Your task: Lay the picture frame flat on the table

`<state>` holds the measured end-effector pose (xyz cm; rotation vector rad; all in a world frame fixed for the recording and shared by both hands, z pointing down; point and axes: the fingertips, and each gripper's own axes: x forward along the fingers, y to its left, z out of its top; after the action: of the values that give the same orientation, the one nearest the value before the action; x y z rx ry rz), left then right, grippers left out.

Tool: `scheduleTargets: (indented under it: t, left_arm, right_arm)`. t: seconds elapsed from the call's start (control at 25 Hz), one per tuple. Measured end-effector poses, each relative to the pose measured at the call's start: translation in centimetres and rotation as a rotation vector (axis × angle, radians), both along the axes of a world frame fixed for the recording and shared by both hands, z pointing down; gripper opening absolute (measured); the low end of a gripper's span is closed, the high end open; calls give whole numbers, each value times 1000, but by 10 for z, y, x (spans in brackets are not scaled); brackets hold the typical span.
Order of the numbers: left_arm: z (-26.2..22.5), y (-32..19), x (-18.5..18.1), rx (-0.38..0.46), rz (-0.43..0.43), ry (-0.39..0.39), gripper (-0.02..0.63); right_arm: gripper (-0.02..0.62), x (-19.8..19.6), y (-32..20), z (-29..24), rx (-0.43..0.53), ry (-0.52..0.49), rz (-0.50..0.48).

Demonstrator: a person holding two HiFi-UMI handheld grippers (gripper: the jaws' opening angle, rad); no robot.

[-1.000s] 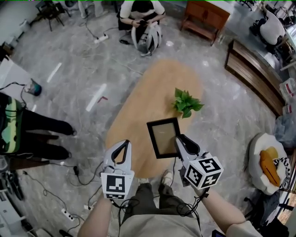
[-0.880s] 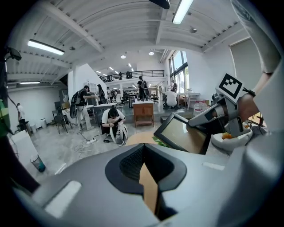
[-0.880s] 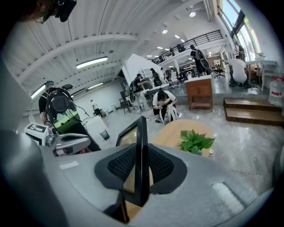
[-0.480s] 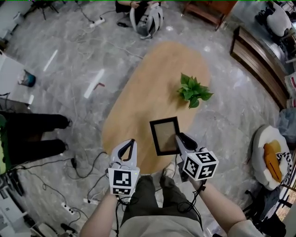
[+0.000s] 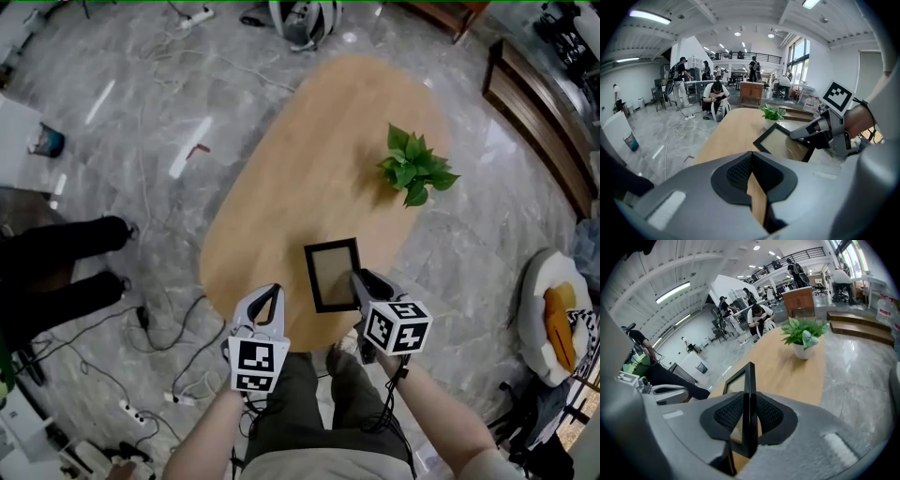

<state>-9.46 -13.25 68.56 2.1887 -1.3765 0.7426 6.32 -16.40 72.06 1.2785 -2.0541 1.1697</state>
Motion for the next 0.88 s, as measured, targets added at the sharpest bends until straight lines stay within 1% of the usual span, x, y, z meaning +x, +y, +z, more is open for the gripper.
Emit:
scheduleTargets:
  t: [0.28,0.44,0.64,0.88]
  left_arm:
    - [52,13,11,-71,29,1,20]
    - [74,12,18,-94,38,11,20]
    - [91,11,26,-111,50,14,20]
    - [103,12,26,-121,53,11,20]
  right_arm:
    - [83,5,12,64,-87,16,19]
    - [83,8,17,94,-114,32,15]
    - [84,10,26,121,-149,47,-2]
    - [87,8,33,140,-180,21,14]
